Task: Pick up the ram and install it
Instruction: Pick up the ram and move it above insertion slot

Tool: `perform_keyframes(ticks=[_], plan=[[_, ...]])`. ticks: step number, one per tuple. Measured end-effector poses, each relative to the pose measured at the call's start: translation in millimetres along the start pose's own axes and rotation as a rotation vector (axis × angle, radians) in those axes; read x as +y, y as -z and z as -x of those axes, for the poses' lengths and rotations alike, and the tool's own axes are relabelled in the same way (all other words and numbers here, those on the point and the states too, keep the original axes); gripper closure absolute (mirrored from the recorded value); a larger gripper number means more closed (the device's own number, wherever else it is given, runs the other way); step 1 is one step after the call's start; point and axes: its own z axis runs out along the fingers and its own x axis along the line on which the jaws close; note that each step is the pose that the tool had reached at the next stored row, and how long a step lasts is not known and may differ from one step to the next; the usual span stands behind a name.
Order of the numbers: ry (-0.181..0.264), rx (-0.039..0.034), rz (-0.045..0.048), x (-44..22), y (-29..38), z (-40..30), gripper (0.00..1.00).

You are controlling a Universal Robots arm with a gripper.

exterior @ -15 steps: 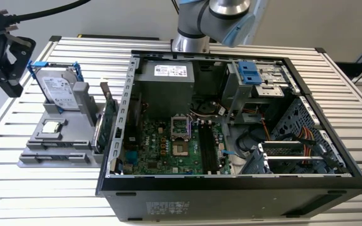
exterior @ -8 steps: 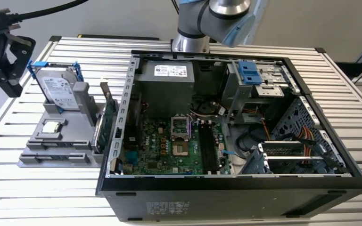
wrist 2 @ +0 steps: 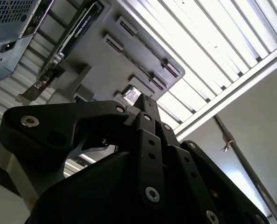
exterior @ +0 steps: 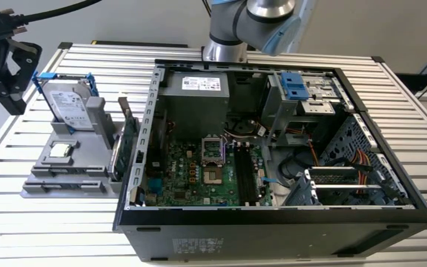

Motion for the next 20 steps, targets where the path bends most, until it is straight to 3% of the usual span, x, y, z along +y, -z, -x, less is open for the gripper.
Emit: perform_keyframes(ticks=[10, 20], plan=[[0.004, 0.0003, 0.0001, 0.0, 0.0, 0.0, 1.00], [0.077, 0.0037, 0.0010, 0.6, -0.1, 0.0, 1.00]])
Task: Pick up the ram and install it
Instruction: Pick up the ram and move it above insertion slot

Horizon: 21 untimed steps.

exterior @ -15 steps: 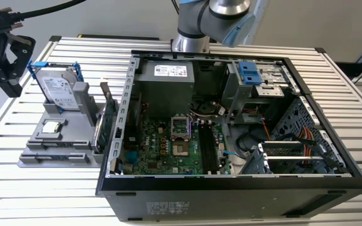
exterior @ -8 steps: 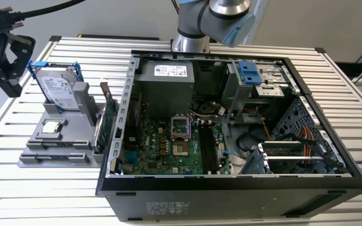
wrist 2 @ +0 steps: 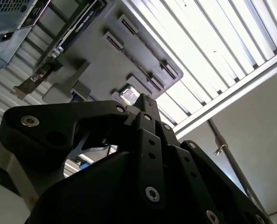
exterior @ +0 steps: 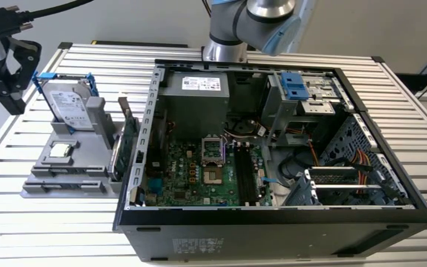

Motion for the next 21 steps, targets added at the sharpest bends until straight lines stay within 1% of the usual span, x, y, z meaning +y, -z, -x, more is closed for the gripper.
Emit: perform_keyframes(ticks=[12, 21], plan=[[0.081, 0.0040, 0.0010, 0.3, 0.0, 0.1, 1.00], [0.119, 0.0059, 0.0015, 0.7, 0.0, 0.2, 1.00]])
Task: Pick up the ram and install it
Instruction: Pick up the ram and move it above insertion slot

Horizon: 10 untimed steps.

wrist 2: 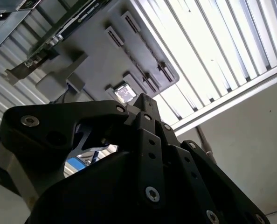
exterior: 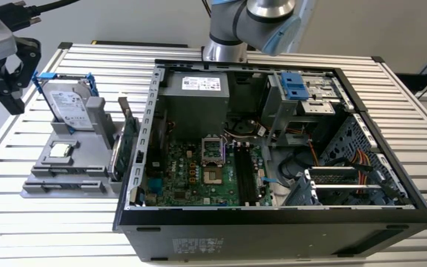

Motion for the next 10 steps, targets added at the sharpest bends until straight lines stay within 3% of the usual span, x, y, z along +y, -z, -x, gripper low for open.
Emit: perform_keyframes(ticks=[10], plan=[[0.033, 0.0016, 0.0004, 0.3, 0.0, 0.1, 1.00]])
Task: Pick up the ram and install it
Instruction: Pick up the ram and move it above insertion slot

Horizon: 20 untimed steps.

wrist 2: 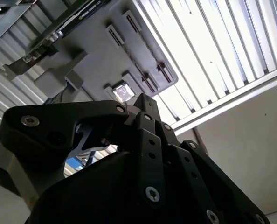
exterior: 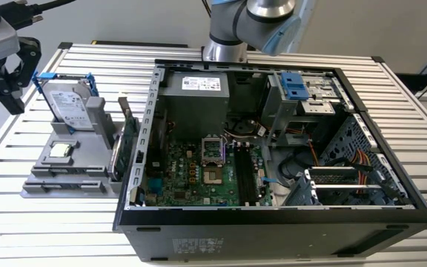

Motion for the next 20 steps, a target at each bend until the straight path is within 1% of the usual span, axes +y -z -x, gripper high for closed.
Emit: perform_keyframes(ticks=[7, 15, 16, 20], plan=[[0.024, 0.0011, 0.0003, 0.1, 0.0, 0.1, 1.00], [0.063, 0.0030, 0.0008, 0.5, -0.1, 0.3, 1.00], [0.090, 0.0043, 0.0012, 0.7, -0.1, 0.3, 1.00], [0.110, 0.0053, 0.0014, 0.8, 0.0, 0.4, 1.00]])
